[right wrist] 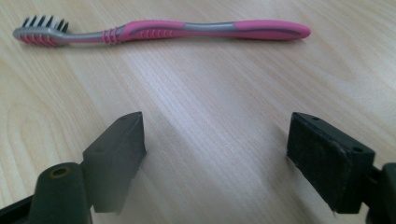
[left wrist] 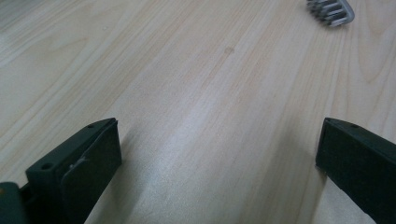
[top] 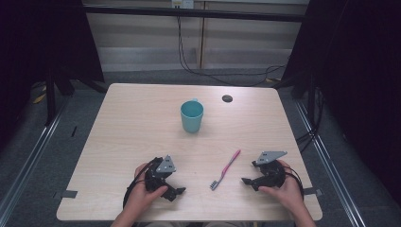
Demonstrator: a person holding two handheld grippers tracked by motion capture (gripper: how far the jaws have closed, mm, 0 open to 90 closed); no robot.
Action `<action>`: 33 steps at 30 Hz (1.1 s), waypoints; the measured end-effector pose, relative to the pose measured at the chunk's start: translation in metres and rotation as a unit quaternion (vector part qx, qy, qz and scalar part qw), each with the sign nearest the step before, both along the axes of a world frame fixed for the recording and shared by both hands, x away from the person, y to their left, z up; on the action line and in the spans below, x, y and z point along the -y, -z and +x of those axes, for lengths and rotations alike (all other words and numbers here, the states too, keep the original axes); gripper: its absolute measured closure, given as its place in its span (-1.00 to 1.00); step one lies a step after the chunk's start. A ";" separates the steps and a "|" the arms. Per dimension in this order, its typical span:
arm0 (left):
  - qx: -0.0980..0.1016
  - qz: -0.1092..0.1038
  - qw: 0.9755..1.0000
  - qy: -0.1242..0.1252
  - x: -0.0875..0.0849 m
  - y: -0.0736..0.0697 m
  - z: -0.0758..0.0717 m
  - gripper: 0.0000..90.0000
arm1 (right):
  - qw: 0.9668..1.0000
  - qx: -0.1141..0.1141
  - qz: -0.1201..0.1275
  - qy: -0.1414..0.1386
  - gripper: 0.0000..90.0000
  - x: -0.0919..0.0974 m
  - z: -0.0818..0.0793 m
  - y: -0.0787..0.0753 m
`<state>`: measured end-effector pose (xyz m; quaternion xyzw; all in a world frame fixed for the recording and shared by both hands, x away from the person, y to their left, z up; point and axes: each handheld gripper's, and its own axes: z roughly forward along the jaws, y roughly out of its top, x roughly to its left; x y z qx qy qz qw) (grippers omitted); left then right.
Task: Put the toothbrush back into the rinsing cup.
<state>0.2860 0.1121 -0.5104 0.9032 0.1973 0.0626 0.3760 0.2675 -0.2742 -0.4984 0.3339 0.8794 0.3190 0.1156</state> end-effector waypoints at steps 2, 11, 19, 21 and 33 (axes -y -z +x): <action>0.000 0.000 1.000 0.000 0.000 0.000 0.000 -1.00 | 1.000 -0.004 -0.009 -0.016 -0.53 -0.002 0.004 -0.005; 0.000 0.000 1.000 0.000 0.000 0.000 0.000 -1.00 | 0.992 0.009 -0.094 -0.089 -0.51 -0.015 0.027 -0.032; 0.001 0.000 1.000 0.000 0.000 0.000 0.000 -1.00 | 0.977 0.020 -0.155 -0.147 -0.41 -0.027 0.039 -0.043; 0.000 0.000 1.000 0.000 0.000 0.000 0.000 -1.00 | 0.967 0.024 -0.190 -0.169 -0.38 -0.033 0.044 -0.046; 0.000 0.000 1.000 0.000 0.000 0.000 0.000 -1.00 | 0.942 0.031 -0.254 -0.216 -0.33 -0.047 0.060 -0.056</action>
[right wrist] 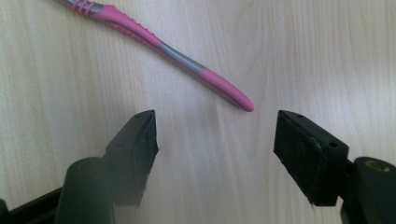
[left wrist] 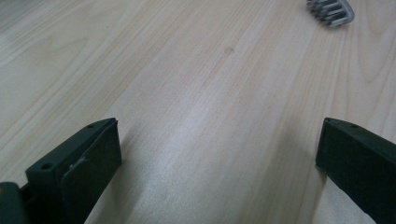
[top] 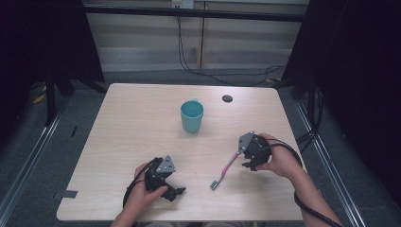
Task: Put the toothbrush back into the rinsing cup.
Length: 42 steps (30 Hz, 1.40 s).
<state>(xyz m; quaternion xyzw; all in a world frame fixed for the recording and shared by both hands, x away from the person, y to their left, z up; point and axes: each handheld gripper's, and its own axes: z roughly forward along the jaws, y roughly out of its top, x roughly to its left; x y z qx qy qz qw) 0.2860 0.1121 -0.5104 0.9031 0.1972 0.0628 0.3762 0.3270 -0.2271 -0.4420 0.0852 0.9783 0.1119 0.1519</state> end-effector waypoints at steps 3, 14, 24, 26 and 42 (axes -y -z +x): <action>0.000 0.000 1.000 0.000 0.000 0.000 0.000 -1.00 | 1.000 0.005 -0.009 -0.009 -0.33 -0.001 0.002 0.000; 0.000 0.000 1.000 0.000 0.000 0.000 0.000 -1.00 | 0.998 -0.003 -0.041 -0.044 -0.21 -0.012 0.016 0.002; 0.001 0.001 1.000 0.001 0.000 0.000 0.000 -1.00 | 0.996 -0.016 -0.063 -0.059 -0.09 -0.016 0.020 0.003; 0.002 0.001 1.000 0.001 0.000 0.000 0.000 -1.00 | 0.995 -0.015 -0.073 -0.073 -0.04 -0.018 0.021 0.004; 0.001 0.001 1.000 0.001 0.000 0.000 0.000 -1.00 | 0.988 -0.039 -0.087 -0.118 0.22 -0.034 0.033 0.016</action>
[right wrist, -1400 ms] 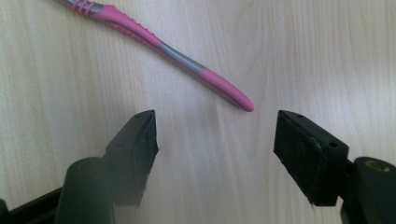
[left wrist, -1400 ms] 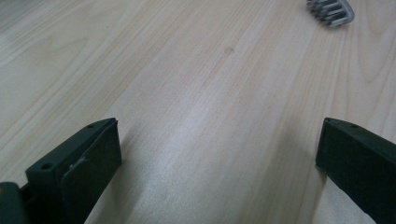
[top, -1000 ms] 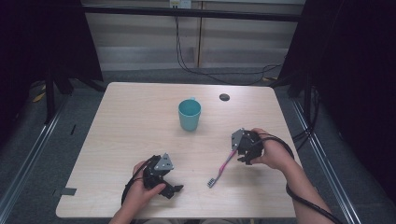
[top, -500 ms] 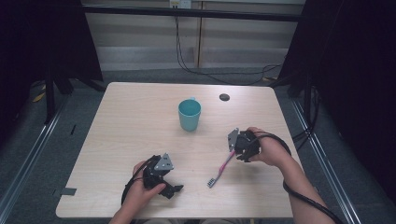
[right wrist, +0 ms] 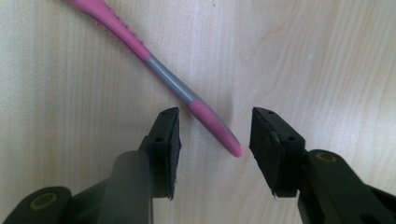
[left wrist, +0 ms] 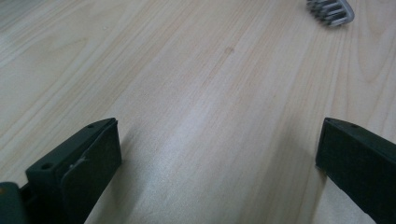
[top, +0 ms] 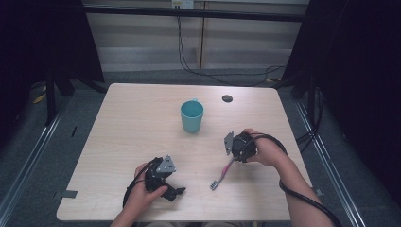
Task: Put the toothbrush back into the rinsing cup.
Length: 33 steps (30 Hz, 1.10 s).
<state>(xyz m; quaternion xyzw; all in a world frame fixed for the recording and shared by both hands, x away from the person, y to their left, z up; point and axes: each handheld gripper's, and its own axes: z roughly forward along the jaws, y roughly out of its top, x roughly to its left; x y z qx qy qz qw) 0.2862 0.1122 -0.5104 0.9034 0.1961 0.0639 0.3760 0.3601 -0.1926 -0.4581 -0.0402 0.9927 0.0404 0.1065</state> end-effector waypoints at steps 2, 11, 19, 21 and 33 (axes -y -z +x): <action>0.000 0.000 1.000 0.000 0.000 0.000 0.000 -1.00 | 1.000 -0.005 0.001 -0.003 0.22 -0.001 0.001 0.001; -0.001 -0.001 1.000 0.000 0.000 0.000 0.000 -1.00 | 0.999 -0.040 -0.013 -0.009 0.46 -0.006 0.003 0.009; -0.001 0.000 1.000 0.000 0.000 0.000 0.000 -1.00 | 0.997 -0.082 0.002 -0.003 0.82 -0.001 0.005 0.009; -0.001 0.000 1.000 0.000 0.000 0.000 0.000 -1.00 | 0.997 -0.083 0.002 -0.002 0.83 -0.001 0.005 0.009; -0.002 0.000 1.000 0.000 0.000 0.000 0.000 -1.00 | 0.992 -0.067 0.078 0.071 0.83 0.027 -0.004 -0.007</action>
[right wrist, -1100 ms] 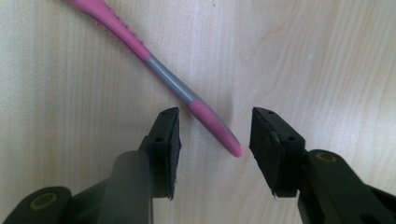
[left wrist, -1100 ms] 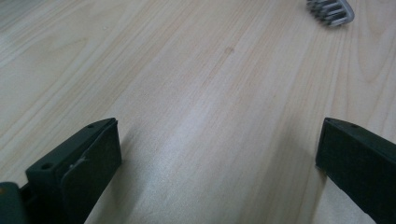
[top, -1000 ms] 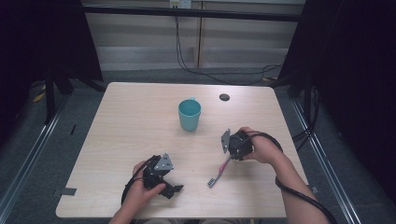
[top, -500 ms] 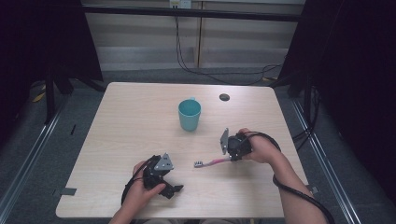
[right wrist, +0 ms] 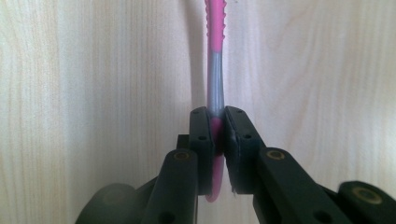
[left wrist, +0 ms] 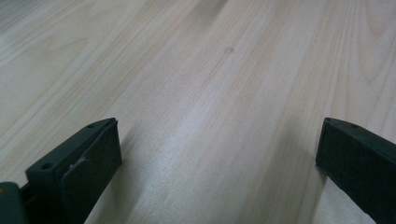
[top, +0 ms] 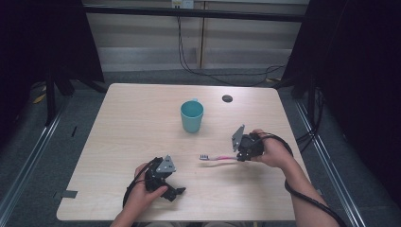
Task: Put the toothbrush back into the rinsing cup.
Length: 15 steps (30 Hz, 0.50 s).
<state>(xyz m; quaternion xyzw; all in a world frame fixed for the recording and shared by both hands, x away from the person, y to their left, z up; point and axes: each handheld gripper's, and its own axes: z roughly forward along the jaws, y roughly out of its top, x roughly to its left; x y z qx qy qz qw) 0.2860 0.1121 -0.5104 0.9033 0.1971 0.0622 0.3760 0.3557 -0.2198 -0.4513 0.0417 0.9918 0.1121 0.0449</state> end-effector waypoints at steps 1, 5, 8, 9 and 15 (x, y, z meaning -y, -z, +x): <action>0.000 0.000 1.000 0.000 0.000 0.000 0.000 -1.00 | 1.000 0.000 0.020 0.014 0.83 0.005 -0.003 -0.004; 0.000 0.000 1.000 0.000 0.000 0.000 0.000 -1.00 | 0.998 0.006 0.045 0.045 0.83 0.011 -0.008 -0.010; 0.000 0.000 1.000 0.000 0.000 0.000 0.000 -1.00 | 0.997 0.004 0.057 0.060 0.83 0.012 -0.009 -0.011; 0.000 0.002 1.000 0.001 0.000 0.000 0.000 -1.00 | 0.995 0.006 0.069 0.068 0.83 0.012 -0.011 -0.011; -0.001 0.001 1.000 0.000 0.000 0.000 0.000 -1.00 | 0.993 0.007 0.092 0.077 0.83 0.008 -0.014 -0.011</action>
